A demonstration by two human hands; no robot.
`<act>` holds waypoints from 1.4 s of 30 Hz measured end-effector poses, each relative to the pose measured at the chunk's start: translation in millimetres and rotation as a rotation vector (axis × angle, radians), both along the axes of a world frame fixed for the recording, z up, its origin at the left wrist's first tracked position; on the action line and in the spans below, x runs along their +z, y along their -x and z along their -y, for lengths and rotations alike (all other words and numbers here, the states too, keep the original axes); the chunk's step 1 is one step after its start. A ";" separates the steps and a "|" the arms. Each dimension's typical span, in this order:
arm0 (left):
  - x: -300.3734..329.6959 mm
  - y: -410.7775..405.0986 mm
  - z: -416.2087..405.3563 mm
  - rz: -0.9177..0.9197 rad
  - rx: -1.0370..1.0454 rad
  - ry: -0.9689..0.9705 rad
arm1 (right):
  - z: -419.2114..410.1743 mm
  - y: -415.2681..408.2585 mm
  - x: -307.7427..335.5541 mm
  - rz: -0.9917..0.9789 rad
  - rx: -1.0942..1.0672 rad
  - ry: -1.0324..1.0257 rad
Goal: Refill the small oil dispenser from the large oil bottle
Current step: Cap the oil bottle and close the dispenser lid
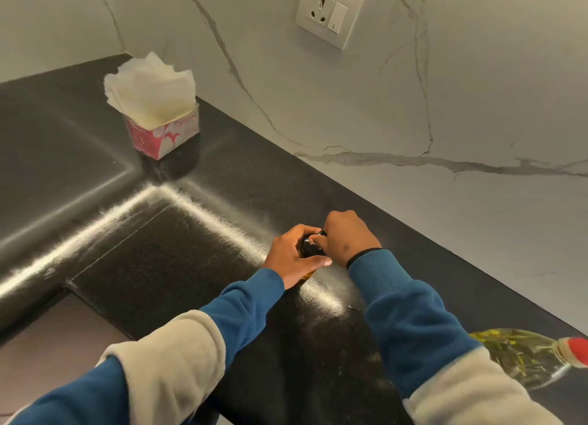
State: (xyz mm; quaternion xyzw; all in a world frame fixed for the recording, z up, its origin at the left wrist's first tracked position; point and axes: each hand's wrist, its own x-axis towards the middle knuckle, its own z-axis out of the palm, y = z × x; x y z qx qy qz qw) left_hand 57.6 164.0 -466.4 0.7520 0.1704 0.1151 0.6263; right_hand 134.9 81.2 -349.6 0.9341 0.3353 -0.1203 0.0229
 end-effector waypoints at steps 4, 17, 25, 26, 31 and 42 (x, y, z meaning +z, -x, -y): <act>4.0 0.1 1.3 -0.064 0.003 -0.051 | -3.5 2.0 -0.3 0.009 0.005 -0.007; 39.9 15.6 22.0 -0.254 -0.006 -0.162 | -0.1 9.2 2.4 0.017 -0.028 -0.034; 59.1 33.8 -13.2 -0.265 -0.063 -0.161 | -5.6 20.7 25.9 -0.075 -0.112 0.077; 63.5 37.7 -23.1 -0.239 -0.047 -0.122 | -9.2 21.8 31.3 -0.087 -0.123 0.103; 83.3 53.9 -82.2 -0.066 0.099 0.101 | -50.4 31.3 52.6 0.002 -0.079 0.096; 117.7 93.6 -216.9 0.209 0.514 0.411 | -184.0 83.3 64.7 0.158 0.229 -0.081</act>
